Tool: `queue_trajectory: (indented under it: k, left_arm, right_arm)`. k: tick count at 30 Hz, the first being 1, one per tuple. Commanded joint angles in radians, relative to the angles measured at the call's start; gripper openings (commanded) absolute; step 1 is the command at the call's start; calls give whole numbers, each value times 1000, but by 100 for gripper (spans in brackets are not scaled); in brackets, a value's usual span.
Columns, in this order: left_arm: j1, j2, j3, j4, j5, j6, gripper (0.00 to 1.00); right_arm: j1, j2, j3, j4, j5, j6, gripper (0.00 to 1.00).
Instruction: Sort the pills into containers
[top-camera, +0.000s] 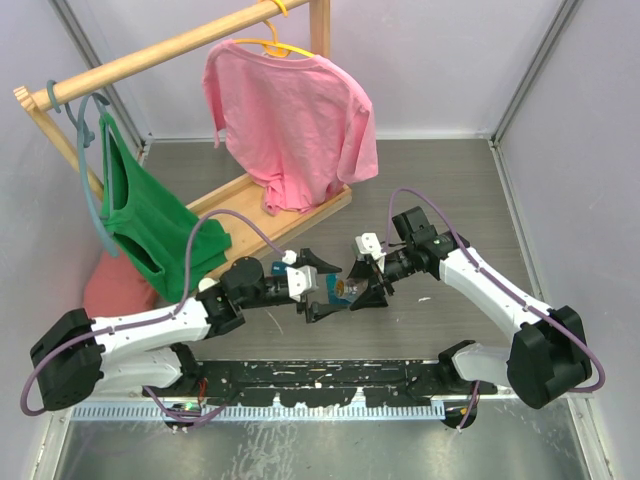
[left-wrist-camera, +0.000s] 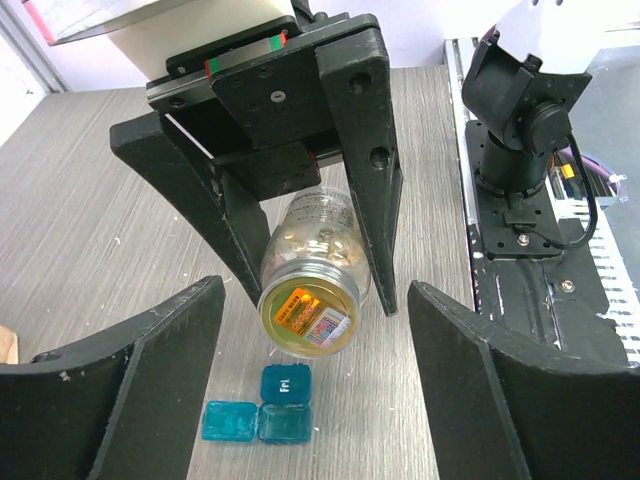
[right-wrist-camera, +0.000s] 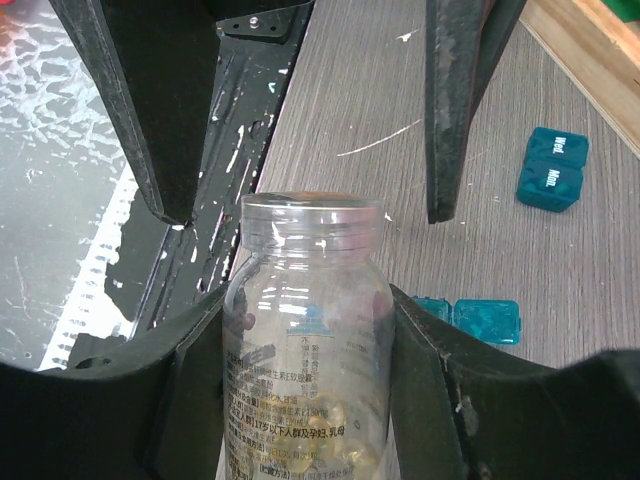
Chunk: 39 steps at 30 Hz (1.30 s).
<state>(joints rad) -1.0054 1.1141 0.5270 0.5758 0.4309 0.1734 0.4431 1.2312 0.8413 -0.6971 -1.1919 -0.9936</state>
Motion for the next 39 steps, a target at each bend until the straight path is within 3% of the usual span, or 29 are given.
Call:
queue_trajectory:
  k: [1, 11, 19, 26, 32, 35, 39]
  left_arm:
    - [2, 3, 42, 59, 31, 29, 74]
    - [2, 16, 46, 48, 23, 33, 61]
    - [1, 35, 56, 32, 26, 41, 59]
    - [2, 38, 62, 11, 42, 46, 48]
    - [1, 39, 72, -8, 58, 24, 20]
    - [2, 29, 78, -16, 75, -58, 1]
    - [2, 2, 81, -22, -63, -332, 0]
  right_arm:
    - [2, -10, 42, -4, -37, -20, 1]
    - [1, -13, 45, -5, -39, -20, 1]
    - [1, -12, 44, -5, -39, -20, 1]
    - [1, -13, 44, -5, -38, -20, 1]
    - [1, -12, 45, -7, -37, -19, 1]
    - [1, -13, 47, -5, -27, -15, 1]
    - [1, -13, 45, 63, 24, 78, 1]
